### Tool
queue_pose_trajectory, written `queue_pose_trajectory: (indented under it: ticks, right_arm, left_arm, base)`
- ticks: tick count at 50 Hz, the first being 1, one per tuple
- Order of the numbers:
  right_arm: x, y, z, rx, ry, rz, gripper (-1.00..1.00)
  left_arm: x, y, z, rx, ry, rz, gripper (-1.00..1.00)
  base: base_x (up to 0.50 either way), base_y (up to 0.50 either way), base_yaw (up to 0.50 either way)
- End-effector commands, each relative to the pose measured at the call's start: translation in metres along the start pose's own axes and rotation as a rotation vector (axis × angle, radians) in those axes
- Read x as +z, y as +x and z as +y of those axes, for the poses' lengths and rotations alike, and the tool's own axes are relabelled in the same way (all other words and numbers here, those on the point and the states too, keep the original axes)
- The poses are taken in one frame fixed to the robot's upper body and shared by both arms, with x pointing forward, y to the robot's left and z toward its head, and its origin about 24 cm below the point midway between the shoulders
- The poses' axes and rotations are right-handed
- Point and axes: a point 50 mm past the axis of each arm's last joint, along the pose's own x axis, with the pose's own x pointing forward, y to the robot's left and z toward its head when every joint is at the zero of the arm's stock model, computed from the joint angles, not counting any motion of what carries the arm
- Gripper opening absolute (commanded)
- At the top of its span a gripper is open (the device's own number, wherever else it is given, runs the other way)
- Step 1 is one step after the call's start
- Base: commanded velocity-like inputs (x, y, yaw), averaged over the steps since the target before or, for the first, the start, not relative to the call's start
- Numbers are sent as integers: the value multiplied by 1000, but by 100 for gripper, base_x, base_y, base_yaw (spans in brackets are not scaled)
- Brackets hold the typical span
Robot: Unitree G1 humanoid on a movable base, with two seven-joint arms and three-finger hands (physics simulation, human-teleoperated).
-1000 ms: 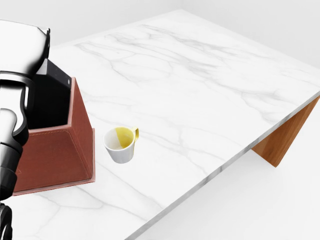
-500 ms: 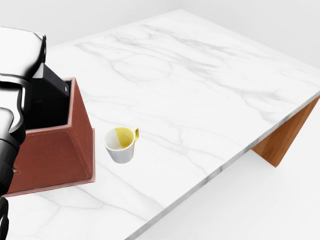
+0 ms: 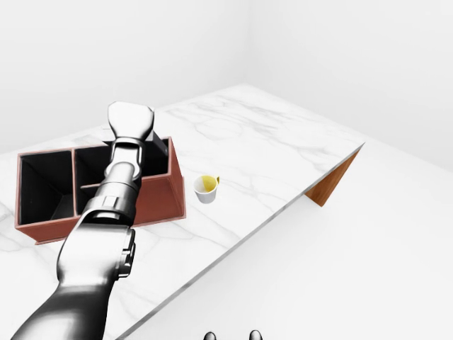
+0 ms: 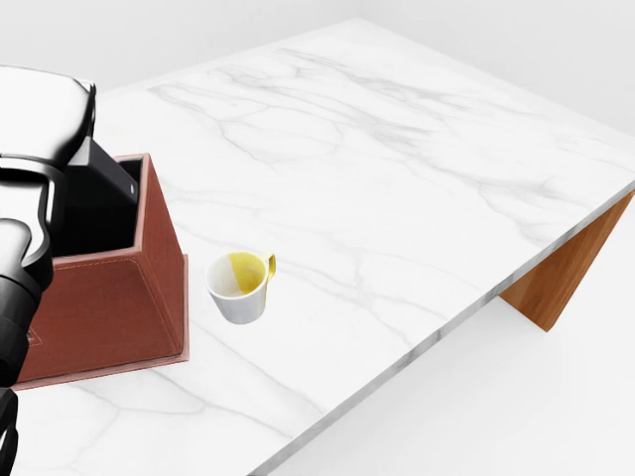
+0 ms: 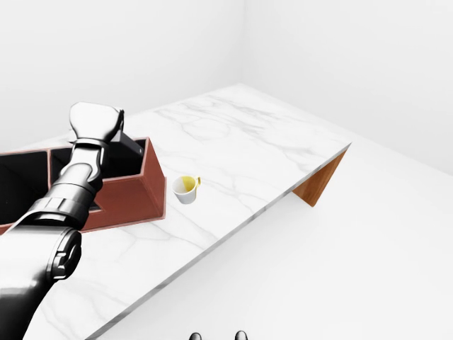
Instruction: Pick up the book and place it in the right compartment of the caddy.
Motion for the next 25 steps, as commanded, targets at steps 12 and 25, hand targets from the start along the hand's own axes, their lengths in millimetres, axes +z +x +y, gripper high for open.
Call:
queue_pose_trajectory:
  ticks: [12,25]
  right_arm:
    - [1,0,0,0,0,-2,100]
    - [-2,0,-1,-5,4,5,100]
  left_arm:
    - [9,3,3,4,103,-78,-100]
    - [14,1,0,-8,154,-119,-100]
  base:
    - [0,0,0]
    - [0,0,0]
